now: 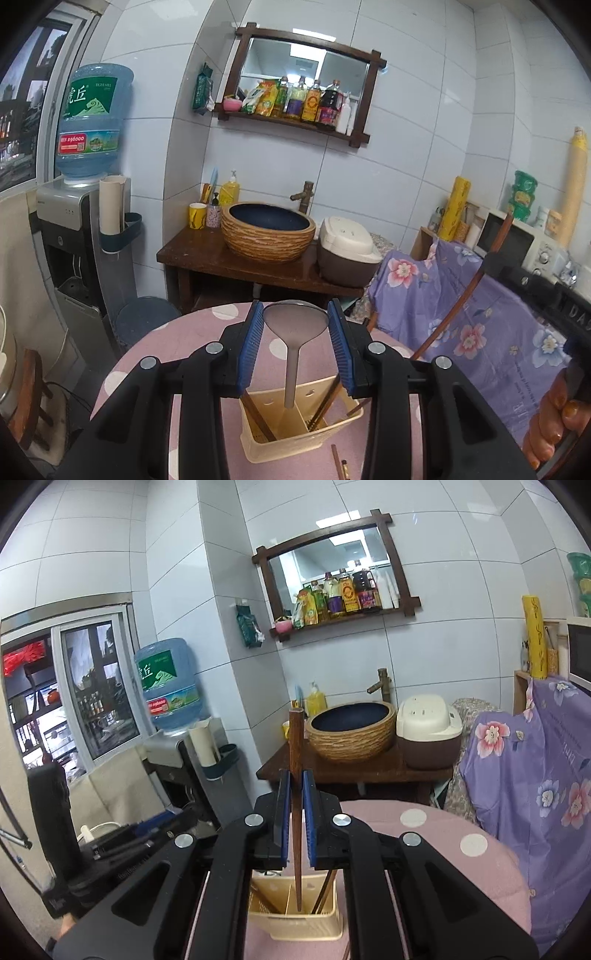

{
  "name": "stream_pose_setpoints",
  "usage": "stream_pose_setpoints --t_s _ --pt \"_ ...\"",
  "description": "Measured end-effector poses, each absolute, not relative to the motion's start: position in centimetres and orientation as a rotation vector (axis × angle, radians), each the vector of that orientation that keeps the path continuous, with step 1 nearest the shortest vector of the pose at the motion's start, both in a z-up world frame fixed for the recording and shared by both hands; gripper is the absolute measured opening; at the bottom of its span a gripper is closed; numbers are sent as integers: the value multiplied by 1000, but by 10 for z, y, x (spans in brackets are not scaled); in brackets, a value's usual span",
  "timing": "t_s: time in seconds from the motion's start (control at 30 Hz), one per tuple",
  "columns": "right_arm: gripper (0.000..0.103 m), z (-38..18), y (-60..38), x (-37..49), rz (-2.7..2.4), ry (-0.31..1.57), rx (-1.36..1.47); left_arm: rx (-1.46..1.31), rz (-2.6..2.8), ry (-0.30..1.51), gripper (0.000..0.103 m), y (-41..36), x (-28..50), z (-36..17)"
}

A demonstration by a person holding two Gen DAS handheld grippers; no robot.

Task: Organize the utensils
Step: 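Lower the spoon and chopstick into the holder and open both tools, then grasp another silver spoon on the table with the right tool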

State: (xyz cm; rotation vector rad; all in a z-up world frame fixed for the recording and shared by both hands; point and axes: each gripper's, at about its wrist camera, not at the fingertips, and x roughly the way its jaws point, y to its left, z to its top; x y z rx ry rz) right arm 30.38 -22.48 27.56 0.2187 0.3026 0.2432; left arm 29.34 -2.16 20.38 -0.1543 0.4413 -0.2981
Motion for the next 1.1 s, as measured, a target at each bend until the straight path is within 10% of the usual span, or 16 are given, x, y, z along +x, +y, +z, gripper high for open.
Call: stream_pose_setpoints --t_s 0.9,1.1 --pt "9 134 -216 343 182 513 242 -164 -335 660 47 -26 301 80" --pt "44 123 -222 324 177 505 239 -145 -329 610 77 -20 271 89"
